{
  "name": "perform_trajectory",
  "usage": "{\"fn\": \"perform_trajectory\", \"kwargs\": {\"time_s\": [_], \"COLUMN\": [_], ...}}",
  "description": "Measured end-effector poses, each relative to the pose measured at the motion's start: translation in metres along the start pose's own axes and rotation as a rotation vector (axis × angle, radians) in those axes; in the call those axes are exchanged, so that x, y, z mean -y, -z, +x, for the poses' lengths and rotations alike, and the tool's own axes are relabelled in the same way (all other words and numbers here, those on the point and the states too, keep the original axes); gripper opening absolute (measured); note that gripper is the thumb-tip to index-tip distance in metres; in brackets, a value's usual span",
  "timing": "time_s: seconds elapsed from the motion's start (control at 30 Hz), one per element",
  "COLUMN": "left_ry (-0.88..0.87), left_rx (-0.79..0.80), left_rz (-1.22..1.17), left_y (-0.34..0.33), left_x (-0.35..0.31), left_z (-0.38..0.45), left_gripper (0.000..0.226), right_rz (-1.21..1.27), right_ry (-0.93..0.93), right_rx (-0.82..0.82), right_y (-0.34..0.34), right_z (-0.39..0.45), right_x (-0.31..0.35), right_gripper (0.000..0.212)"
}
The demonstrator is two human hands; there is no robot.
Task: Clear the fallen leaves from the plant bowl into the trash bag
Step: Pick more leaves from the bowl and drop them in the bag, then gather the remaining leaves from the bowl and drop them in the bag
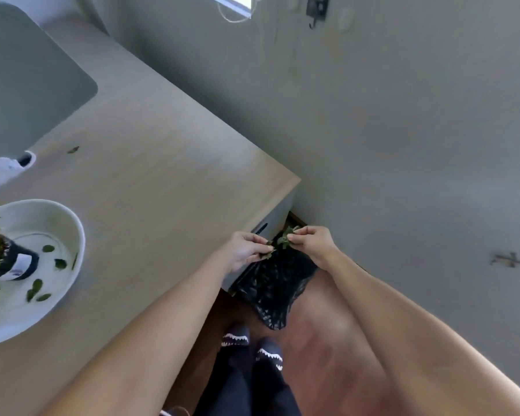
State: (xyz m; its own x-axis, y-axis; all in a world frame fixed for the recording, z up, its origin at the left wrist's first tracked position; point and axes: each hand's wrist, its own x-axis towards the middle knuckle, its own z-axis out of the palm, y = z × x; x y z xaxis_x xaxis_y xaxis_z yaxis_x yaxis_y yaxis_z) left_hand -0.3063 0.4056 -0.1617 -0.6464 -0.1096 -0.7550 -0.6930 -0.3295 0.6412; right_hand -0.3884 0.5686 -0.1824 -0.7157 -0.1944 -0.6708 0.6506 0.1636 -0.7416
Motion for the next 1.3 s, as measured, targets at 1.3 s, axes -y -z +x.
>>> {"fn": "perform_trajectory", "kwargs": {"time_s": [1.3], "left_ry": [-0.167], "left_rx": [-0.262], "left_rz": [0.193], "left_y": [0.118], "left_x": [-0.044], "left_z": [-0.097], "left_gripper": [0.006], "right_rz": [-0.217], "right_ry": [0.178], "right_rx": [0.255], "right_y": [-0.150], "right_z": [-0.010], "right_x": [0.105], "right_gripper": [0.012]}}
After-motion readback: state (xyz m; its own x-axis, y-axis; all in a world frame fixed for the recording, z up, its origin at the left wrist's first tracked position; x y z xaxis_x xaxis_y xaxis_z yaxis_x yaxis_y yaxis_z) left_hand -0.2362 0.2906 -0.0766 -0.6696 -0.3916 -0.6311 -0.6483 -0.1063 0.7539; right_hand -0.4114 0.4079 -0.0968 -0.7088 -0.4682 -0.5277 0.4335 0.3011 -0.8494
